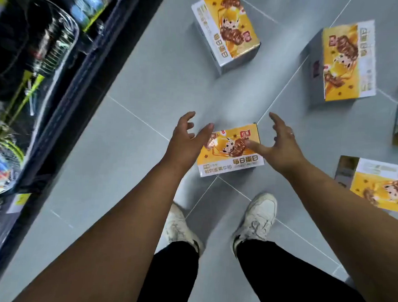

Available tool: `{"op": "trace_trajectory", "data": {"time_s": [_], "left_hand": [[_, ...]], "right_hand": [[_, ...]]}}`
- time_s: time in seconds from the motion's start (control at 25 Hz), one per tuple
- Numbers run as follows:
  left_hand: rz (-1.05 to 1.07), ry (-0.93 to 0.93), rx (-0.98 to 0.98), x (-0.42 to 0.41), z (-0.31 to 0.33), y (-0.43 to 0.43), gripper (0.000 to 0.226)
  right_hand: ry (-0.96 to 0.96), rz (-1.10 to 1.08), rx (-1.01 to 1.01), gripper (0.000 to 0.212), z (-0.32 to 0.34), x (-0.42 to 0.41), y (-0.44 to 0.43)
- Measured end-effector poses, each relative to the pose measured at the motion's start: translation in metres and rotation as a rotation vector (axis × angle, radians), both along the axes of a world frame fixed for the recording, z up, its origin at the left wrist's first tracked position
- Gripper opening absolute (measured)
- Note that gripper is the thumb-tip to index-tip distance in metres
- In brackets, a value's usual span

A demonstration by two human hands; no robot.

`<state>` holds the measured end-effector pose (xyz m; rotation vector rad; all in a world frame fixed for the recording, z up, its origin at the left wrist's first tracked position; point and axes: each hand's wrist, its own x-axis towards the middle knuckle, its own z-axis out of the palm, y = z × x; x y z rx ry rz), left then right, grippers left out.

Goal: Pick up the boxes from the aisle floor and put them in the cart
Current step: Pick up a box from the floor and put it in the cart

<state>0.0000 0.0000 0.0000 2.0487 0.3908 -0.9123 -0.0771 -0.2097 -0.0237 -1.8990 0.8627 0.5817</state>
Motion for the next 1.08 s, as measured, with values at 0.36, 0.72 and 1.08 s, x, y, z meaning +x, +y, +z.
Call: {"op": "trace_trajectory", "data": {"time_s": [0.36, 0.72, 1.08], "left_hand": [[0.063, 0.251, 0.286, -0.026, -0.192, -0.019, 0.114], [-0.083, -0.005, 0.380, 0.001, -0.130, -0.016, 0.103], [-0.129, -0.326, 0.313, 0.063, 0.190, -0.002, 0.103]], "right_hand": [[0.162, -0.059, 0.060, 0.117, -0.182, 0.000, 0.008], [0.005, -0.208, 0.046, 0.105, -0.118, -0.001, 0.016], [-0.211, -0.200, -0.108, 0.108, 0.188, 0.057, 0.015]]}}
